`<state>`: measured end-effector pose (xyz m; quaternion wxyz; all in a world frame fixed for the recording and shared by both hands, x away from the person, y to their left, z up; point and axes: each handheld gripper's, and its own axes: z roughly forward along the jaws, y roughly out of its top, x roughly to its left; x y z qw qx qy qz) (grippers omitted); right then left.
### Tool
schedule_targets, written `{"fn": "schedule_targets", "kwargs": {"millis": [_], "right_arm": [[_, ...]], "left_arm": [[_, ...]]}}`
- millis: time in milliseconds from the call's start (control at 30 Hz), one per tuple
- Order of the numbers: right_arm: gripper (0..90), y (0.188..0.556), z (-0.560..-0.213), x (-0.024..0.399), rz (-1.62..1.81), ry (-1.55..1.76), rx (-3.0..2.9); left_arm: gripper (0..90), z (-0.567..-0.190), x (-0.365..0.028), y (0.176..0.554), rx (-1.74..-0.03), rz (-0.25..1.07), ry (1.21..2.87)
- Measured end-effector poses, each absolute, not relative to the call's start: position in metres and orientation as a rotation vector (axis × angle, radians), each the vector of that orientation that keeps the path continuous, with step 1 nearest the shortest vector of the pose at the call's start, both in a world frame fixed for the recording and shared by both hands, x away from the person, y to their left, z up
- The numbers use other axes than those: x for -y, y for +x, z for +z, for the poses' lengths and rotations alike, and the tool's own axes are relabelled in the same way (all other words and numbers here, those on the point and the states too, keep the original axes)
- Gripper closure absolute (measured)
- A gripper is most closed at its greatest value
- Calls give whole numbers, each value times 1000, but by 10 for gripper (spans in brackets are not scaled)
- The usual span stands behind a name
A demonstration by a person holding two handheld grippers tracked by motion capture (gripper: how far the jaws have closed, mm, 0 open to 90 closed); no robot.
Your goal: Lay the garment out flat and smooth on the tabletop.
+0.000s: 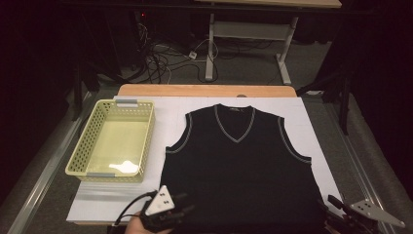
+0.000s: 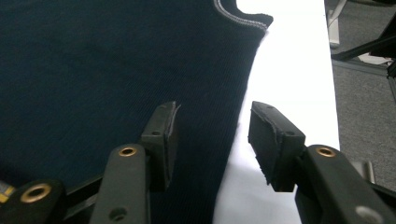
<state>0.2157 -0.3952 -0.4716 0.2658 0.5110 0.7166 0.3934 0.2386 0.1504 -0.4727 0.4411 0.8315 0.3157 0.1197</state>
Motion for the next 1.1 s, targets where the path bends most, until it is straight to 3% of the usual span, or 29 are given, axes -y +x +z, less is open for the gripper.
{"fn": "schedule_targets", "kwargs": {"millis": [133, 267, 467, 533, 633, 767, 1100], "right_arm": [[491, 233, -474, 393, 1040, 1403, -1936], [431, 246, -478, 390, 1044, 1407, -1966], [414, 259, -480, 384, 948, 1457, -1933], [447, 258, -481, 384, 946, 1453, -1923], [581, 256, -481, 384, 962, 1445, -1926], [844, 254, -482, 385, 1017, 1430, -1958], [873, 229, -479, 392, 998, 1386, -1979]], "left_arm": [[466, -483, -174, 250, -928, 435, 2114], [412, -488, -184, 264, -1079, 336, 2093], [463, -487, -176, 268, -1074, 340, 2120], [539, -487, -176, 268, -1055, 328, 2121], [650, -487, -175, 267, -1026, 316, 2128], [818, -487, -173, 266, -984, 304, 2144], [843, -481, -199, 248, -1009, 232, 2083]]}}
